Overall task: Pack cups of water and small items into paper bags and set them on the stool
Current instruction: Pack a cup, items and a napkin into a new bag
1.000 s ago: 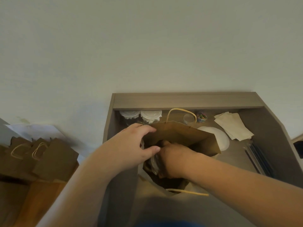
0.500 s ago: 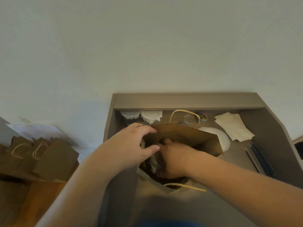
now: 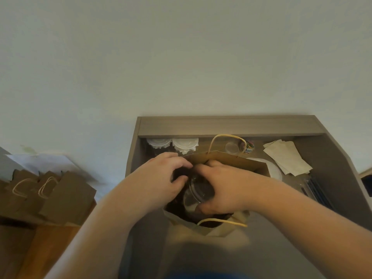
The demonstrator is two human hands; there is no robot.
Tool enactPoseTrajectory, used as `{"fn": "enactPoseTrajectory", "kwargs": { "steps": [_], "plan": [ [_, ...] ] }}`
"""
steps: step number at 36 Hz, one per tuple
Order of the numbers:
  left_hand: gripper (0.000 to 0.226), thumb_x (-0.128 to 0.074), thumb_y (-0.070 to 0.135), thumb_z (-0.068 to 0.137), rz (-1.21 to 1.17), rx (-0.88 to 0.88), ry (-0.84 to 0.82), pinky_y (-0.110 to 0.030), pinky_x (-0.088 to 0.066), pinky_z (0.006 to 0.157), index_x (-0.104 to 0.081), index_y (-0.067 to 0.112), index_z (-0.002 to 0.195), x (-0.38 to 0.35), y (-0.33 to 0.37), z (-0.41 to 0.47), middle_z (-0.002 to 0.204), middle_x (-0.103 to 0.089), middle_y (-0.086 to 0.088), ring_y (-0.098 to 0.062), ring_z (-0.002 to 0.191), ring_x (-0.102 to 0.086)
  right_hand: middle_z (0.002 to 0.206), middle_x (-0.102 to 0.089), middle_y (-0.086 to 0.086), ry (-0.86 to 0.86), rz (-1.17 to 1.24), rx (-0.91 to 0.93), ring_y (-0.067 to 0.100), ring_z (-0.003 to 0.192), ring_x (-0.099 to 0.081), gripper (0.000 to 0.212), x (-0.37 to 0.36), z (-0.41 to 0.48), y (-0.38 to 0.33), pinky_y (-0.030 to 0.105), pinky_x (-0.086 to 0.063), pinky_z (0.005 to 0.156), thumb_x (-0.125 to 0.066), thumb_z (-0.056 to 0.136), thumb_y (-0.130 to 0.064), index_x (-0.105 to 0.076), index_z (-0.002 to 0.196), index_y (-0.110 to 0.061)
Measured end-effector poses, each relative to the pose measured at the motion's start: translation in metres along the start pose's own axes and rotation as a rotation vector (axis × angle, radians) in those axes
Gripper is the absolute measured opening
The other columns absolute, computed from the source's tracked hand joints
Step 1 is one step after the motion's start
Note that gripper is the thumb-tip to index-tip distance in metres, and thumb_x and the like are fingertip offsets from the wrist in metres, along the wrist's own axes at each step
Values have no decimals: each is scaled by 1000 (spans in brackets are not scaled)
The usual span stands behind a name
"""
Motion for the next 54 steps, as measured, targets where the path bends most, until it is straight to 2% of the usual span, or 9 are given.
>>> {"fn": "enactPoseTrajectory", "kwargs": {
  "steps": [4, 6, 9, 16, 23, 28, 35, 43, 54],
  "plan": [
    [36, -58, 38, 103, 0, 6, 8, -27, -31, 122, -57, 47, 138, 2, 2, -1, 149, -46, 22, -2, 136, -46, 141, -46, -11, 4, 65, 25, 15, 126, -56, 97, 10, -11, -3, 33, -52, 107, -75, 74, -71, -26, 155, -49],
    [39, -59, 37, 103, 3, 1, 23, -20, -18, 117, -55, 50, 139, 7, 4, -4, 158, -36, 23, -3, 147, -35, 136, -47, -19, 3, 136, 38, 7, 123, -56, 95, 18, -19, -5, 26, -52, 103, -75, 74, -73, -27, 154, -52],
    [43, -65, 40, 99, -25, -39, 84, -25, -21, 123, -53, 55, 136, 18, 8, -11, 161, -26, 30, 0, 150, -28, 141, -47, -30, -1, 307, 18, -1, 119, -58, 106, 30, -36, -1, 23, -53, 100, -79, 74, -74, -20, 158, -51],
    [32, -71, 52, 87, -119, -287, 331, -44, -45, 115, -68, 48, 119, 50, 34, -20, 146, -50, 29, -3, 142, -43, 136, -70, -2, -69, 946, 173, 24, 126, -66, 56, 44, -64, -7, 51, -52, 109, -72, 96, -37, -50, 146, -24],
    [15, -70, 41, 92, -185, -276, 478, -36, -56, 90, -78, 37, 103, 62, 37, -21, 103, -67, 27, -7, 108, -62, 127, -73, 13, 96, 1113, 206, 37, 120, -68, 38, 56, -73, -1, 57, -54, 106, -61, 102, -34, -68, 136, -19],
    [19, -67, 48, 89, -259, -222, 508, -26, -58, 79, -80, 39, 101, 67, 39, -25, 95, -71, 29, 0, 93, -67, 97, -80, -8, 474, 840, 80, 12, 97, -75, 17, 77, -89, 13, 32, -62, 88, -70, 92, -34, -79, 104, -41],
    [23, -62, 47, 88, -297, -263, 620, -1, -45, 67, -76, 37, 103, 79, 58, -34, 86, -70, 30, 10, 81, -63, 79, -78, -14, 703, 827, 18, 5, 80, -74, 13, 96, -112, 13, 13, -55, 73, -70, 85, -38, -81, 91, -35],
    [14, -65, 40, 95, -328, -341, 693, -15, -49, 58, -73, 29, 99, 80, 64, -41, 86, -67, 22, -11, 72, -64, 85, -77, -20, 781, 660, 39, 9, 81, -71, 21, 111, -131, 2, 19, -55, 69, -61, 81, -60, -78, 90, -50],
    [7, -69, 22, 94, -469, -617, 721, -30, -55, 72, -72, 21, 100, 98, 81, -60, 96, -71, 14, -21, 86, -71, 101, -73, -18, 1105, 462, 288, 11, 111, -71, 9, 133, -163, -17, 13, -51, 90, -72, 92, -30, -78, 98, -26]
  ]
}}
Point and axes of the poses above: each hand's wrist, its own z-axis towards the middle knuckle, its own x-axis out of the back of the hand, y = z × x, the point moved 9 cm from there along z, towards the middle knuckle
